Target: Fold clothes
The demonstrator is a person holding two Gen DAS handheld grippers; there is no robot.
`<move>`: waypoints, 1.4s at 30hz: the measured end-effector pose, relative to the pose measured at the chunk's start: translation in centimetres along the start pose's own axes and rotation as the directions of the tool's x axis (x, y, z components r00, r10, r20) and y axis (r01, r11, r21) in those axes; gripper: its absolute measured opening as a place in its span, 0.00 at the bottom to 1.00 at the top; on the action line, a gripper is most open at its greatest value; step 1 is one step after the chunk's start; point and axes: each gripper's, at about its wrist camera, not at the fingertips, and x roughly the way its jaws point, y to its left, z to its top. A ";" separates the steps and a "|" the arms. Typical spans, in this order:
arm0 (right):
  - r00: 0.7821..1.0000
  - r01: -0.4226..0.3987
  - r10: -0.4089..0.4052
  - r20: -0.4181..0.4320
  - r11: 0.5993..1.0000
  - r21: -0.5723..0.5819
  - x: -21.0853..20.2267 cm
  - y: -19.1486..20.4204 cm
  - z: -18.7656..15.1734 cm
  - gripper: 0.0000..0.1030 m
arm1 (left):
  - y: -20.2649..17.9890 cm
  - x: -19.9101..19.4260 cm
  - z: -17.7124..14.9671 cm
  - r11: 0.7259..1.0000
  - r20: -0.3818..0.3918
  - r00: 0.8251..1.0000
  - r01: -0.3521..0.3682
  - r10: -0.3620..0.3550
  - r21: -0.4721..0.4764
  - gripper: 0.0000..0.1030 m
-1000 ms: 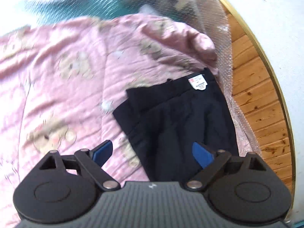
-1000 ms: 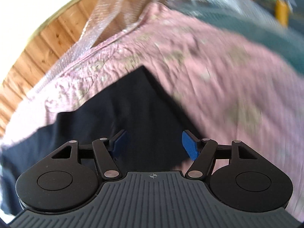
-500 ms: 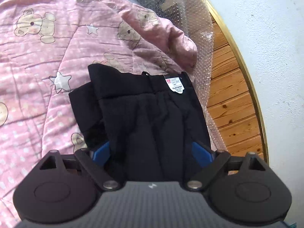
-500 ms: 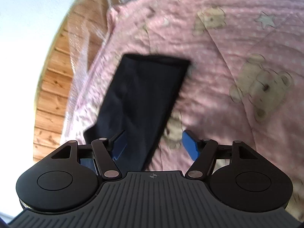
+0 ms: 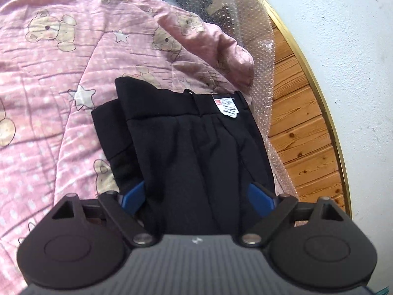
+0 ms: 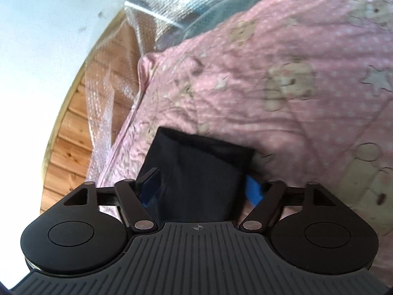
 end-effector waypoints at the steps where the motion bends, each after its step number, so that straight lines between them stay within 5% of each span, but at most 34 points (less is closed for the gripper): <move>1: 1.000 -0.004 0.004 -0.022 1.000 -0.016 0.1 0.3 0.0 0.78 | 0.0 -0.4 -0.1 1.000 -0.004 1.000 -0.005 0.005 -0.016 0.89; 5: 1.000 -0.002 0.001 -0.028 1.000 -0.025 -0.6 -0.4 0.0 0.68 | 0.7 -1.4 -0.6 1.000 -0.005 1.000 -0.004 0.003 -0.028 0.90; 10: 1.000 0.014 -0.014 -0.012 0.998 -0.055 0.4 0.6 -0.4 0.80 | -0.4 0.5 1.5 0.998 -0.010 1.000 -0.030 0.029 -0.051 0.96; 15: 0.999 0.026 -0.026 -0.034 0.999 -0.021 0.4 0.8 0.1 0.77 | 0.8 -2.1 0.7 0.993 -0.087 0.993 -0.083 0.076 -0.087 0.95; 22: 0.999 0.025 -0.028 -0.037 0.997 -0.067 -0.5 0.1 -0.4 0.72 | 0.5 -0.2 1.1 0.997 -0.022 1.000 -0.003 0.002 -0.072 1.00; 24: 0.998 0.042 -0.045 -0.035 0.996 -0.083 0.0 0.5 -0.3 0.70 | -0.1 1.1 1.8 0.998 -0.020 1.000 0.001 -0.003 -0.068 0.83; 25: 0.998 0.057 -0.060 -0.035 0.994 -0.091 0.3 0.7 -0.2 0.58 | -0.3 1.6 2.1 0.999 -0.041 0.999 -0.012 0.010 -0.052 0.40; 26: 0.996 0.074 -0.079 -0.048 0.993 -0.095 0.7 0.7 0.0 0.19 | -0.6 2.1 2.3 0.999 -0.064 0.998 -0.028 0.026 -0.033 0.09; 27: 0.992 0.090 -0.097 -0.079 0.992 -0.092 1.2 0.6 0.2 0.01 | -1.1 1.8 2.5 0.999 -0.065 0.997 -0.039 0.039 -0.006 0.02; 32: 0.996 0.067 -0.075 -0.045 0.987 -0.149 -0.7 2.3 2.5 0.00 | -3.7 -3.5 4.9 0.998 -0.049 0.999 0.008 -0.005 0.062 0.03; 36: 0.994 0.059 -0.077 -0.074 0.973 -0.223 -3.0 3.3 3.8 0.00 | -3.2 -7.3 5.5 0.992 -0.110 0.993 -0.037 0.050 0.118 0.03; 42: 0.976 0.150 -0.185 -0.113 0.954 -0.260 -5.0 0.9 3.1 0.00 | 0.5 -10.4 3.2 0.988 -0.136 0.984 -0.100 0.116 0.117 0.03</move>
